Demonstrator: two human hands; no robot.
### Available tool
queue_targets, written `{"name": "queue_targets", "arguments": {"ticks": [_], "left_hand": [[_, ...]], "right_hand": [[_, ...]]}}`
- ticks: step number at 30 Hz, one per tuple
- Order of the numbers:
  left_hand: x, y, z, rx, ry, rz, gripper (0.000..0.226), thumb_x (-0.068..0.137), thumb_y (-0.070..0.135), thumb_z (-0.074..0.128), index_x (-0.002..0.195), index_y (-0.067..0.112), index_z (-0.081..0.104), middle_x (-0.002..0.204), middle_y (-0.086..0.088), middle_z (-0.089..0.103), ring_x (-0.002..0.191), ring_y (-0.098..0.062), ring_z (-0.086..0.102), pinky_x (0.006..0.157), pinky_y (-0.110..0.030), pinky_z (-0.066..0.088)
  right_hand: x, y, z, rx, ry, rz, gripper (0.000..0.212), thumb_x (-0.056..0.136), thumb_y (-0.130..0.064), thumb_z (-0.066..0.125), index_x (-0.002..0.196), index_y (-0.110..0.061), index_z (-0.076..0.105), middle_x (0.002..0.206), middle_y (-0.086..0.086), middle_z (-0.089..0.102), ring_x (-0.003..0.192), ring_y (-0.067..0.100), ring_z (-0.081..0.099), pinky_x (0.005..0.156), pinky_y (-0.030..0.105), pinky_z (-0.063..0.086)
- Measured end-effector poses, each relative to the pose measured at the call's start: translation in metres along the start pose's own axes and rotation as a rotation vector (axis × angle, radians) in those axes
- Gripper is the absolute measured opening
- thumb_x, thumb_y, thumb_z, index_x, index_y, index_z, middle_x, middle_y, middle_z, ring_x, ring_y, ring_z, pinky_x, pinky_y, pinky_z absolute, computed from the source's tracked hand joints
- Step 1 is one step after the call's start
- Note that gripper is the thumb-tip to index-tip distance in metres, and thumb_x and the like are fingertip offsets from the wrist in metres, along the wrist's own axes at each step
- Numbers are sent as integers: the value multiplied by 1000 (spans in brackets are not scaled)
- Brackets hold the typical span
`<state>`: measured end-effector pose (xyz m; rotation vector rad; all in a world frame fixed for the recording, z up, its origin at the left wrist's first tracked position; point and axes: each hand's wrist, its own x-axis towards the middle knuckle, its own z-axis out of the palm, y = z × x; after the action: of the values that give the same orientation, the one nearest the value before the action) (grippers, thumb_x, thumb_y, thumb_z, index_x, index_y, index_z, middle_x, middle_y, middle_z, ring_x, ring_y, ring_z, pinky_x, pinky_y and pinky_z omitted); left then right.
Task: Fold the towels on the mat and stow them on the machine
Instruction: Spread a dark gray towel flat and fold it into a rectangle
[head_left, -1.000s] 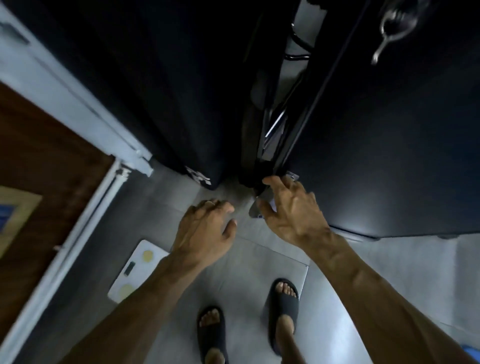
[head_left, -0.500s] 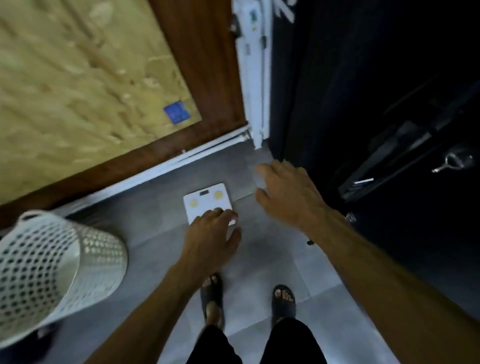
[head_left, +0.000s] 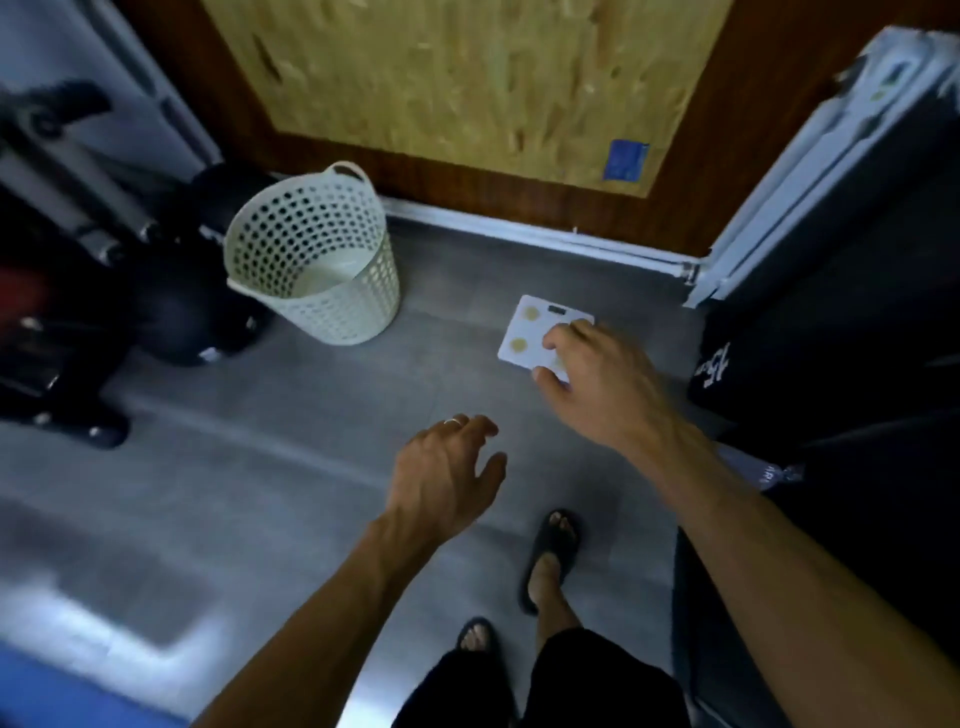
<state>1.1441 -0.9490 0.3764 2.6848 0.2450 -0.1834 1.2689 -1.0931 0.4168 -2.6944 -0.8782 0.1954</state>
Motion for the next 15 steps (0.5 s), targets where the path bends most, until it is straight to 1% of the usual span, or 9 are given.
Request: {"name": "queue_targets", "arguments": {"ticks": [2, 5, 8, 11, 15], "left_hand": [[-44, -12, -2, -25, 12, -47, 36, 93, 40, 51, 124, 22, 58, 114, 2, 65, 100, -15, 62, 83, -31, 52], [-106, -23, -3, -51, 28, -112, 36, 94, 39, 50, 126, 23, 56, 115, 4, 64, 101, -15, 62, 83, -29, 51], [-165, -29, 2, -68, 77, -176, 36, 93, 41, 51, 125, 24, 56, 116, 5, 65, 101, -16, 62, 81, -31, 51], [-223, -35, 11, -81, 133, -270, 37, 91, 42, 52, 123, 25, 57, 113, 5, 65, 101, -19, 63, 80, -32, 52], [-305, -33, 32, -85, 196, -402, 36, 89, 43, 53, 121, 26, 57, 111, 5, 65, 101, -20, 63, 78, -34, 52]], "right_hand": [[-24, -33, 6, 3, -33, -32, 34, 95, -37, 56, 118, -12, 58, 115, 9, 64, 103, 28, 59, 83, 45, 52], [-59, -74, 14, -26, -93, -87, 34, 95, -39, 53, 116, -13, 57, 111, 7, 62, 101, 25, 59, 82, 44, 51], [-93, -108, 23, -57, -147, -159, 36, 96, -40, 51, 122, -15, 55, 115, 5, 61, 105, 23, 57, 83, 37, 47], [-126, -139, 33, -55, -186, -224, 37, 95, -39, 51, 125, -16, 54, 120, 4, 60, 111, 25, 54, 88, 38, 44], [-183, -178, 50, -42, -211, -359, 37, 94, -39, 52, 123, -15, 55, 120, 5, 61, 112, 27, 52, 92, 42, 44]]}}
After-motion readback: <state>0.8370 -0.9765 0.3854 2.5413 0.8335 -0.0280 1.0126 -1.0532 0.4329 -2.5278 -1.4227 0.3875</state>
